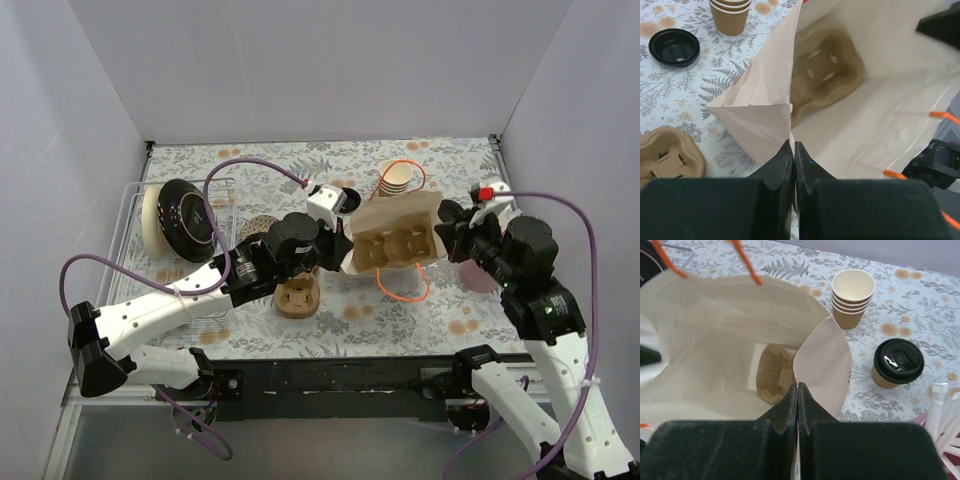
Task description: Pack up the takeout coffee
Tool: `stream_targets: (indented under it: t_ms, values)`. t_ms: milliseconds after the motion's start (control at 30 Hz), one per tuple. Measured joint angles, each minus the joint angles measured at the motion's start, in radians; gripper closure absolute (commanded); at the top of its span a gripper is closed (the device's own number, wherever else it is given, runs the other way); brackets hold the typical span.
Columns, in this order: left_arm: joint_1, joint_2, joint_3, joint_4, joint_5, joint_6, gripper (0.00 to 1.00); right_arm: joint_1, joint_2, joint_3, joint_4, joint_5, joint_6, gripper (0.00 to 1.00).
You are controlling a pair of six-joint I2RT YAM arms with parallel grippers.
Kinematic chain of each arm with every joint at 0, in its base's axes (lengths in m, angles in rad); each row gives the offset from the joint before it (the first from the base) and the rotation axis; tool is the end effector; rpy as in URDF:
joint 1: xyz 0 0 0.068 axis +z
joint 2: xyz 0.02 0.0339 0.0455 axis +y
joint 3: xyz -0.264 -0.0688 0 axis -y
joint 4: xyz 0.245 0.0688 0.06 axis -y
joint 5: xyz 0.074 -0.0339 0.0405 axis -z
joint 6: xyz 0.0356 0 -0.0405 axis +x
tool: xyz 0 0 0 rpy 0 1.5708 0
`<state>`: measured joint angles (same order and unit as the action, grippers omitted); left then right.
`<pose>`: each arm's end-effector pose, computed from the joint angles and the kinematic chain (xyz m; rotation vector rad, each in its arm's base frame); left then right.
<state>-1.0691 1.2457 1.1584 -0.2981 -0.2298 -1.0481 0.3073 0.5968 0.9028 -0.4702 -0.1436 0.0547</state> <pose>0.1445 -0.2466 0.3612 -0.1431 2.1310 -1.1296 0.1175 0.0426 0.3750 -0.3256 1.7186 0.3900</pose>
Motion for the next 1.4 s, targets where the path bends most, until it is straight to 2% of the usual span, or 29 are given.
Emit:
stream_targets:
  t_ms: [167, 433, 500, 700, 1000, 1067, 1200, 1267, 1400]
  values:
    - [0.0, 0.018, 0.04, -0.072, -0.056, -0.038, 1.0, 0.0, 0.18, 0.266, -0.132, 0.101, 0.004, 0.99]
    - [0.011, 0.252, 0.369, -0.34, -0.126, -0.189, 1.0, 0.002, 0.343, 0.505, -0.391, 0.206, 0.028, 0.99]
    - [0.015, 0.289, 0.408, -0.373, -0.109, -0.227, 1.0, 0.002, 0.387, 0.557, -0.396, 0.209, 0.036, 0.99]
    - [0.068, 0.317, 0.447, -0.46, -0.053, -0.279, 1.0, 0.001, 0.37, 0.489, -0.424, 0.165, 0.081, 0.99]
    - [0.135, 0.32, 0.48, -0.458, 0.016, -0.27, 1.0, 0.003, 0.378, 0.5, -0.429, 0.157, 0.111, 0.99]
    - [0.14, 0.302, 0.454, -0.388, 0.041, -0.221, 1.0, 0.003, 0.344, 0.436, -0.349, 0.134, 0.118, 0.99]
    - [0.139, 0.194, 0.26, -0.205, 0.056, -0.066, 1.0, 0.004, 0.25, 0.243, -0.172, 0.056, 0.117, 0.99]
    - [0.14, 0.177, 0.232, -0.14, 0.039, 0.019, 1.0, 0.007, 0.256, 0.227, -0.11, 0.045, 0.098, 0.99]
    - [0.146, 0.168, 0.222, -0.033, 0.056, 0.093, 1.0, 0.007, 0.266, 0.195, 0.047, 0.006, 0.052, 0.99]
